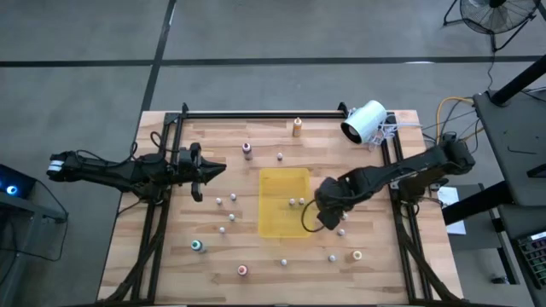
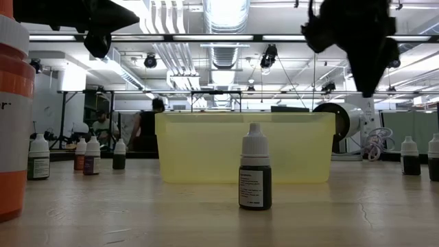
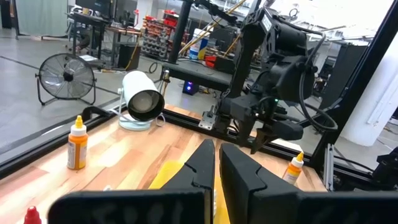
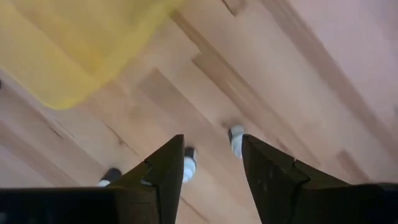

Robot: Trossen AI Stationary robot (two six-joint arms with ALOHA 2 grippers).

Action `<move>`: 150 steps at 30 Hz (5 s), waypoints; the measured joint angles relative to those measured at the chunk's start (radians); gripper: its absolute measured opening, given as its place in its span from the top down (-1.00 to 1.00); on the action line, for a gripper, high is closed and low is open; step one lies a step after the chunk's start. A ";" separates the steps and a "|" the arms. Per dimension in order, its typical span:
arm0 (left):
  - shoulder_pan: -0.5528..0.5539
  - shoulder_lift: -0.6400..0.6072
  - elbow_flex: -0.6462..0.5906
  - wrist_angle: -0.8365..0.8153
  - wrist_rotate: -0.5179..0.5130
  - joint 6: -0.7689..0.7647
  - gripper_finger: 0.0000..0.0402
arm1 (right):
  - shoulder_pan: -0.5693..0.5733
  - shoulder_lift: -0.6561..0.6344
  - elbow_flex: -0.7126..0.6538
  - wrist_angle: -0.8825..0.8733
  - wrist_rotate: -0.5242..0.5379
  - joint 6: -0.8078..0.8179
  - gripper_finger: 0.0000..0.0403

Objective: Pick & Place food coloring
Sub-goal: Put the right small green food coloring bottle into the yellow bin

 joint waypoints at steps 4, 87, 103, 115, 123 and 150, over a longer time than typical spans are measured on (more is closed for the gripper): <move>0.000 0.000 0.000 -0.005 0.000 0.000 1.00 | 0.038 -0.035 -0.060 0.004 0.000 0.129 0.23; 0.000 0.000 0.000 -0.009 0.000 0.000 1.00 | 0.081 -0.080 -0.410 0.322 0.034 0.665 0.38; 0.000 0.000 0.000 -0.009 0.000 0.000 1.00 | 0.081 -0.077 -0.419 0.342 0.032 0.660 0.73; 0.000 0.000 0.000 -0.009 0.000 0.000 1.00 | 0.061 -0.083 -0.295 0.288 0.002 0.477 0.73; 0.000 0.000 0.000 -0.009 0.000 0.000 1.00 | -0.011 -0.082 -0.111 0.083 0.003 0.183 0.73; 0.000 0.000 0.000 -0.027 0.000 0.000 1.00 | -0.180 0.268 0.347 -0.008 -0.029 -0.661 0.73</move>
